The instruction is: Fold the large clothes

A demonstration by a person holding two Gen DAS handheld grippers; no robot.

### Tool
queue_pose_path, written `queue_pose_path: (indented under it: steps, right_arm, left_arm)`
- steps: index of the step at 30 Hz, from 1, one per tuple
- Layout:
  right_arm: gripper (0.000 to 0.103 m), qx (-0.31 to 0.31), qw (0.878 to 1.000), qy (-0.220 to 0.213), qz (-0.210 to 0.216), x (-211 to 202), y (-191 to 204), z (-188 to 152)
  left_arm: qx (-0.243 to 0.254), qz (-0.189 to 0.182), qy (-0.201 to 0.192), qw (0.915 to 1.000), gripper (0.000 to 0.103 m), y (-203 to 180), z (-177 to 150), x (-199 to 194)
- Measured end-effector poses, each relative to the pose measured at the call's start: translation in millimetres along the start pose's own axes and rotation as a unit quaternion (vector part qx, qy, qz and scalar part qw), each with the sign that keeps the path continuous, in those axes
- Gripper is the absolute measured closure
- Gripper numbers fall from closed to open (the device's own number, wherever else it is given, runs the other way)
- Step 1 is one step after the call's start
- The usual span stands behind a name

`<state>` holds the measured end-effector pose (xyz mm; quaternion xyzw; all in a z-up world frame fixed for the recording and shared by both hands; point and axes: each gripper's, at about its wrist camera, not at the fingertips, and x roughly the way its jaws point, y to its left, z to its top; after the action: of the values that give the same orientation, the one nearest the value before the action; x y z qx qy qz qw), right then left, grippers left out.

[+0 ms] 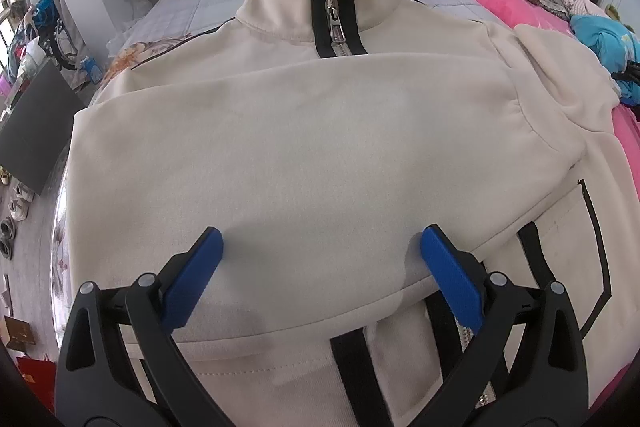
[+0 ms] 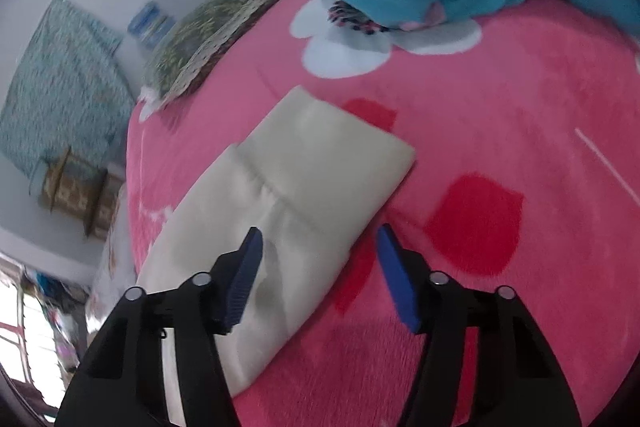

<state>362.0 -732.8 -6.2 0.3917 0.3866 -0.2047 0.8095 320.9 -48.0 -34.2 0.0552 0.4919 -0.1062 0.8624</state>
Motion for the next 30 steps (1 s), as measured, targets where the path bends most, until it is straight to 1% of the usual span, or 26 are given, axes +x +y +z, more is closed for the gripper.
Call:
queue_pose_path:
  steps: [2, 6, 8, 10, 12, 16, 18, 20, 21, 23, 26, 27, 30]
  right_arm:
    - [0.052, 0.012, 1.0, -0.013, 0.01, 4.4, -3.9, 5.6]
    - [0.068, 0.035, 0.999, -0.026, 0.018, 12.4, -10.4, 14.7]
    - [0.085, 0.041, 0.999, -0.03, 0.015, 11.2, -12.9, 13.1]
    - [0.09, 0.045, 0.998, -0.037, 0.018, 9.1, -16.7, 13.1]
    - [0.092, 0.041, 0.998, -0.048, 0.023, -0.3, -15.0, 11.3]
    - [0.093, -0.005, 0.996, -0.082, 0.027, -33.8, 9.3, 7.1]
    - [0.093, -0.035, 0.994, -0.098, 0.032, -54.3, 28.5, 5.2]
    - [0.093, -0.076, 0.989, -0.116, 0.047, -83.9, 57.8, -0.2]
    - [0.093, -0.088, 0.987, -0.122, 0.052, -95.4, 66.3, -3.6]
    - [0.093, -0.127, 0.98, -0.137, 0.072, -126.7, 98.3, -14.0]
    - [0.093, -0.166, 0.969, -0.153, 0.102, -165.0, 135.4, -31.7]
    - [0.093, -0.187, 0.962, -0.16, 0.116, -181.6, 155.2, -42.4]
    - [0.093, -0.222, 0.949, -0.168, 0.15, -211.9, 190.6, -69.7]
  left_arm:
    - [0.0, 0.0, 0.001, 1.0, 0.007, 0.2, 0.0, 0.0]
    - [0.0, 0.0, 0.003, 1.0, 0.007, 0.4, 0.9, -0.7]
    - [-0.001, 0.0, 0.002, 1.0, 0.007, 0.5, 1.0, -0.8]
    - [0.0, 0.0, 0.003, 1.0, 0.007, 0.5, 0.9, -0.9]
    - [0.0, 0.0, 0.004, 1.0, 0.007, 0.5, 0.9, -0.8]
    - [-0.002, 0.0, 0.005, 1.0, 0.007, 1.2, 2.9, -0.2]
    - [-0.003, 0.001, 0.0, 1.0, 0.007, 1.5, 3.4, 0.4]
    - [-0.008, 0.001, -0.006, 1.0, 0.007, 3.6, 4.9, 0.7]
    - [-0.011, 0.002, -0.008, 0.9999, 0.007, 4.4, 5.5, 0.1]
    - [-0.019, 0.001, -0.016, 0.9997, 0.007, 8.0, 6.2, -4.1]
    - [-0.04, 0.0, -0.023, 0.9989, 0.007, 20.3, 6.3, -15.8]
    - [-0.043, 0.003, -0.024, 0.9988, 0.007, 23.8, 5.8, -18.8]
    - [-0.058, 0.016, -0.016, 0.9981, 0.008, 38.5, -1.4, -25.8]
